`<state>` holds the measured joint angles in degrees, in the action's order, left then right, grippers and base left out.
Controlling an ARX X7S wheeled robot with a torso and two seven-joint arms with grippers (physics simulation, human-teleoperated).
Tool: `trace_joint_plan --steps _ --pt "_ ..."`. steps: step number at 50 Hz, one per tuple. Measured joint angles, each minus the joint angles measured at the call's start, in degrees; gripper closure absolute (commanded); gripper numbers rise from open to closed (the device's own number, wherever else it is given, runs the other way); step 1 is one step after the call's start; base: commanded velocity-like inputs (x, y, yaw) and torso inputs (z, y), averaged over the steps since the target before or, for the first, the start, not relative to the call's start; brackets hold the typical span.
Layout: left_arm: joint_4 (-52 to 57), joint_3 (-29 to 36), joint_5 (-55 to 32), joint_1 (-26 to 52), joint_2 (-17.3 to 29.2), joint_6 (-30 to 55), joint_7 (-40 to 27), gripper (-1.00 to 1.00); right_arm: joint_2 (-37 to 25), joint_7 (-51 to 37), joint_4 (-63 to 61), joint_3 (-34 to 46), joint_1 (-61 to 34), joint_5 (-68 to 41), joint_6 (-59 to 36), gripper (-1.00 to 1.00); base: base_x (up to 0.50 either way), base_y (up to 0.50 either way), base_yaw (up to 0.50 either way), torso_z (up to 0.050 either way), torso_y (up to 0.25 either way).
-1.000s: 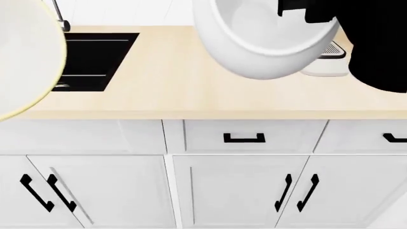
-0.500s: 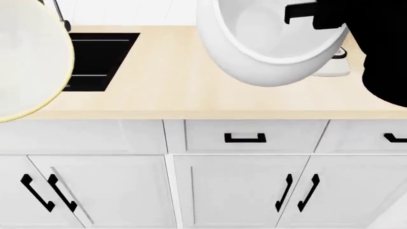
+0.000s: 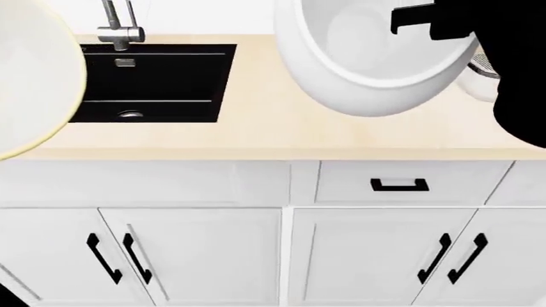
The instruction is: Stack the bowls in the sink.
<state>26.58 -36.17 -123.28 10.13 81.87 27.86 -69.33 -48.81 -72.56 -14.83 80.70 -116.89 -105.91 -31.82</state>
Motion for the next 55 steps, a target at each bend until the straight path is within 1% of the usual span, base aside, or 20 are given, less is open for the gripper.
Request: trace_joint_plan --steps 32,47,51,55 --pt "-0.36 -0.79 1.07 1.21 -1.58 2.27 -0.32 1.0 0.1 0.13 -0.38 -0.6 0.88 1.34 0.0 1.0 0.0 0.5 0.0 0.0 0.002" --pt "-0.6 -1.64 1.11 1.77 -2.19 3.48 -0.87 1.0 -0.7 -0.15 -0.85 -1.12 1.08 1.4 -0.04 1.0 0.09 0.5 0.0 0.0 0.001" --pt "-0.72 -1.99 1.18 1.95 -2.31 3.94 -1.16 1.0 -1.01 -0.25 -1.11 -1.3 1.24 1.35 0.11 1.0 0.19 0.34 0.0 0.0 0.003" --pt "-0.84 -2.27 1.24 2.09 -2.37 4.34 -1.39 1.0 -1.46 -0.52 -1.43 -1.51 1.43 1.15 0.29 1.0 0.25 0.06 0.0 0.002 0.0"
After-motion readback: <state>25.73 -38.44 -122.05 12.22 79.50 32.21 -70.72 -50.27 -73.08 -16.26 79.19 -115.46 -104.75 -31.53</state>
